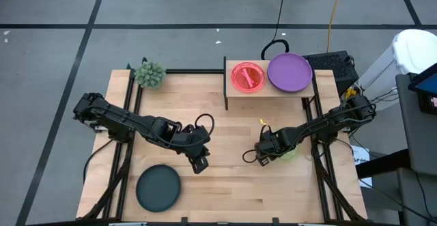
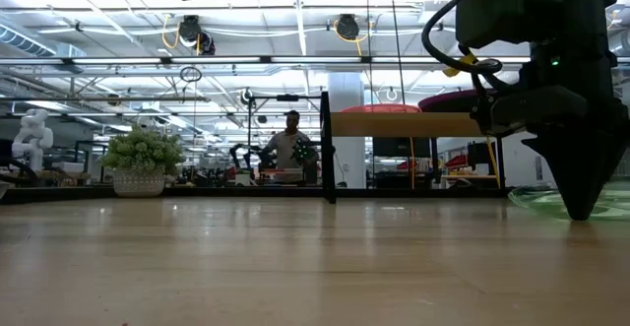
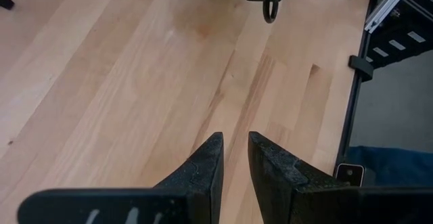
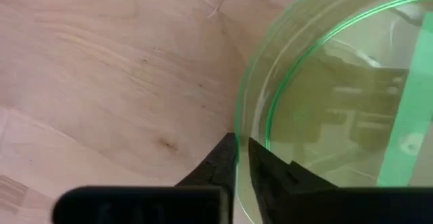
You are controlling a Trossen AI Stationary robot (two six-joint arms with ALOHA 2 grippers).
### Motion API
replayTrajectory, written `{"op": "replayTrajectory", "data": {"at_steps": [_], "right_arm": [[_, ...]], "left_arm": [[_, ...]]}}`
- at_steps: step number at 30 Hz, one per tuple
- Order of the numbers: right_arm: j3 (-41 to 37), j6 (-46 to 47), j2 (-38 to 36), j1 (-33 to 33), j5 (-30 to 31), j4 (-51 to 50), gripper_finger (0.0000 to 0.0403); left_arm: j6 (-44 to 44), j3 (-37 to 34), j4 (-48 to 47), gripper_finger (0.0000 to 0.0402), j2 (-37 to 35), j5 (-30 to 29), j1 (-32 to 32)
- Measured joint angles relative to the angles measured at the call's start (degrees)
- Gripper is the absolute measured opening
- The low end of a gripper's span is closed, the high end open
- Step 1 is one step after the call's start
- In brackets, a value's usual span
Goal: Place and stack plates onto a shelf
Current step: Stack the green plate on the pink plate on the shelf
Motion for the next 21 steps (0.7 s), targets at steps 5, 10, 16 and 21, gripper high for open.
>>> {"op": "replayTrajectory", "data": {"at_steps": [5,10,16,21], "right_arm": [[0.0,-0.4,-0.2,0.0,-2.0,-0.4,0.0004],[-0.1,0.2,-1.5,0.1,-2.8,-0.5,0.0001],[-0.1,0.7,-3.7,0.1,-2.8,-0.9,0.0001],[-0.1,-0.1,-5.9,0.1,-2.7,-0.8,0.0000]], "left_arm": [[0.0,0.0,0.0,0.0074,0.0,-0.9,0.0],[0.7,0.0,0.0,0.0074,0.0,-1.0,0.0],[1.2,0.0,0.0,0.0074,0.0,-1.1,0.1],[1.2,0.0,0.0,0.0074,0.0,-1.7,0.1]]}}
